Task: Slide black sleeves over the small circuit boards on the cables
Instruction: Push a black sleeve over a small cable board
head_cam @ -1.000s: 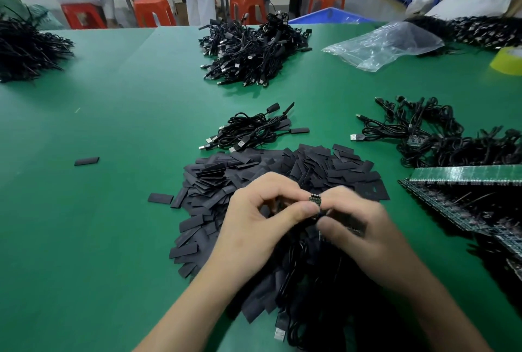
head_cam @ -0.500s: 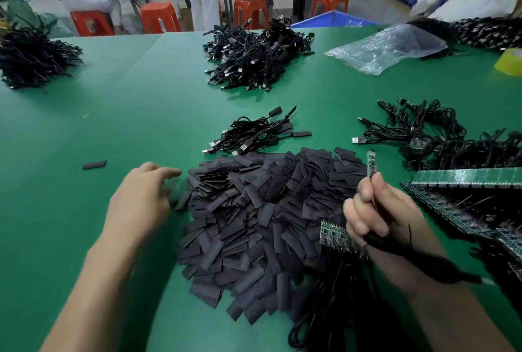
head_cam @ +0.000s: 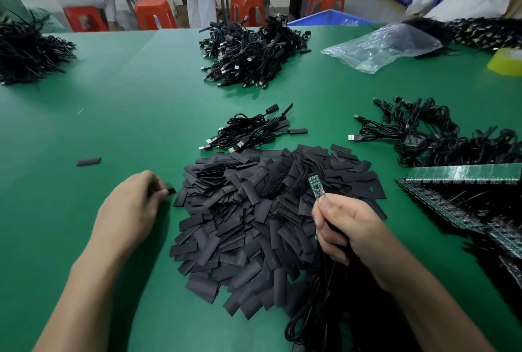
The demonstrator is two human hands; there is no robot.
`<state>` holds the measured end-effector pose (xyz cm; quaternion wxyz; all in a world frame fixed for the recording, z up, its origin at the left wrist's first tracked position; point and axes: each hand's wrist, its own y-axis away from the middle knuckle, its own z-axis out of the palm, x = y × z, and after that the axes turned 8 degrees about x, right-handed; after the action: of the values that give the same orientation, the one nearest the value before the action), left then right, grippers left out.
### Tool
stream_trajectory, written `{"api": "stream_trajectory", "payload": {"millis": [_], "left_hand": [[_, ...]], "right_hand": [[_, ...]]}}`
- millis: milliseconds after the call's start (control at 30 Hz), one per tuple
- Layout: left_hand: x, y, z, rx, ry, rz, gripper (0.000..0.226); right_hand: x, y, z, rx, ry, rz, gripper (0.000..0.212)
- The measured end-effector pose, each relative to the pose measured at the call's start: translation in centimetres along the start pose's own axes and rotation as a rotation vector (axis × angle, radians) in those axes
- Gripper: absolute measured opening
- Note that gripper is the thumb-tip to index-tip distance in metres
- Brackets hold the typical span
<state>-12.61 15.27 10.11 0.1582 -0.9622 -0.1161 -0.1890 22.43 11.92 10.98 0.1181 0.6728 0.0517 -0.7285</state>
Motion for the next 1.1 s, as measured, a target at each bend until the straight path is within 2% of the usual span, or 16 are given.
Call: {"api": "stream_trajectory", "payload": {"millis": [67,133,167,233,300,367,433,500,633,733,800,867,1100], "left_hand": [[1.2,0.5,-0.3,0.12,0.12,-0.034,0.019],[3.8,1.4,-0.7,0.186,0.394,-0.032,0.016],[5.6,1.9,-1.0,0.137,0.561,-0.021,0.013],[9.0,3.1,-0.9,-0.104,0.853,0.03,0.012],[11.5,4.6,-0.1,-0.305,0.976,0.09,0.015],[13.1,6.0,1.0,-0.389,0.997,0.106,0.014],[13.6,7.1,2.0,-0.389,1.032,0.088,0.013],[13.5,7.9,2.6,-0.319,1.026,0.125,0.013],[12.9,8.0,3.0,-0.056,0.77,0.467,0.022],[12.7,7.7,3.0,-0.008,0.732,0.548,0.021],[12.4,7.5,3.1,0.033,0.717,0.554,0.021],[11.8,7.4,3.2,0.078,0.719,0.514,0.021],[10.8,7.1,3.4,0.139,0.75,0.459,0.017]], "right_hand": [[0.1,0.0,0.2,-0.01,0.057,-0.01,0.034],[0.3,0.1,0.5,0.002,0.112,-0.015,0.03],[0.3,0.1,0.6,0.013,0.134,-0.019,0.028],[0.3,0.2,0.8,0.032,0.172,-0.034,0.024],[0.3,0.2,1.0,0.045,0.167,-0.051,0.023],[0.2,0.3,0.9,0.051,0.141,-0.055,0.023],[0.2,0.4,1.0,0.054,0.149,-0.064,0.022],[0.4,0.3,0.9,0.07,0.168,-0.075,0.024],[0.7,0.2,0.9,0.097,0.209,-0.096,0.023],[0.8,0.2,1.1,0.107,0.192,-0.121,0.033],[0.8,0.1,1.0,0.158,0.107,-0.126,0.041],[0.6,0.1,0.8,0.205,0.108,-0.154,0.038],[0.4,0.4,-0.1,0.081,0.404,-0.175,0.043]]}}
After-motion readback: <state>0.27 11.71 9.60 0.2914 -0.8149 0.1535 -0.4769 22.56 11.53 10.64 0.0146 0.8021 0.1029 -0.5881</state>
